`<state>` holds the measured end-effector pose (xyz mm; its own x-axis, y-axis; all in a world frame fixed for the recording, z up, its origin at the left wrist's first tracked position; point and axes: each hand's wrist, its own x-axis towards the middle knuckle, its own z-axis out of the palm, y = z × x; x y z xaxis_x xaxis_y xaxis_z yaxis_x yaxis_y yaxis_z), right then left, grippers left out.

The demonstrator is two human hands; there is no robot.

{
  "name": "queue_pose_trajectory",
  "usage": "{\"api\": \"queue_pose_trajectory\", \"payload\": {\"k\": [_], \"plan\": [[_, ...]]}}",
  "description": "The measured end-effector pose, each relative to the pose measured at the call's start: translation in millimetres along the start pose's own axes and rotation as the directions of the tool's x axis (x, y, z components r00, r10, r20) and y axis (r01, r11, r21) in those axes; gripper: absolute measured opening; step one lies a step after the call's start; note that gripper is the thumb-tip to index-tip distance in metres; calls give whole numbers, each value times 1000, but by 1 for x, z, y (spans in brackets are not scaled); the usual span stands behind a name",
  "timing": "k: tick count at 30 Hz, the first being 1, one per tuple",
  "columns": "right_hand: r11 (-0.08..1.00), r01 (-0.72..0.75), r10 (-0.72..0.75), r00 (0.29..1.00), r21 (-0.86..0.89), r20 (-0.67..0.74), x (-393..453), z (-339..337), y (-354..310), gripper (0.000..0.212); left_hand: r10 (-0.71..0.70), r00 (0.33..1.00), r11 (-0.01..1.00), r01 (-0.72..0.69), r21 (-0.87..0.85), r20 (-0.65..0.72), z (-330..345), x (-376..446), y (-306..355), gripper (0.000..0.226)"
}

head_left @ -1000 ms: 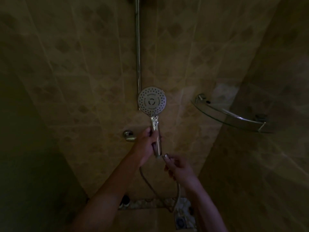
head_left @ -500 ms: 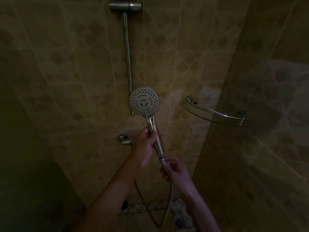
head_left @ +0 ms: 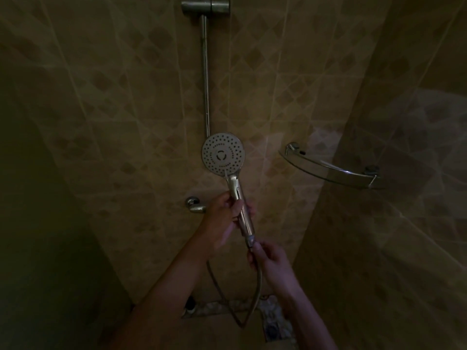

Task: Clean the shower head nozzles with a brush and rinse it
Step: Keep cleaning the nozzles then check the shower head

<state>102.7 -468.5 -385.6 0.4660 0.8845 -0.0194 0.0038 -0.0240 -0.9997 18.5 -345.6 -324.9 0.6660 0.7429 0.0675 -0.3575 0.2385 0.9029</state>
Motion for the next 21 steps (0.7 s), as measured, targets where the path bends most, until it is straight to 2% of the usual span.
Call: {"api": "queue_pose_trajectory", "payload": {"k": [5, 10, 15, 21], "plan": [[999, 14, -13, 1000, -42, 24, -6, 1, -10, 25, 54, 996, 996, -49, -75, 73, 1, -5, 2, 31], [999, 18, -17, 1000, -45, 5, -7, 5, -12, 28, 84, 995, 983, -75, -169, 47, 4, -3, 2, 17], [998, 8, -12, 999, -62, -51, -7, 10, -18, 26, 157, 988, 981, -157, -117, -7, 10, 0, 1, 18], [999, -11, 9, 998, -38, -56, -12, 10, -22, 21, 99, 995, 995, -99, -10, 6, 7, 0, 8, 22]]}}
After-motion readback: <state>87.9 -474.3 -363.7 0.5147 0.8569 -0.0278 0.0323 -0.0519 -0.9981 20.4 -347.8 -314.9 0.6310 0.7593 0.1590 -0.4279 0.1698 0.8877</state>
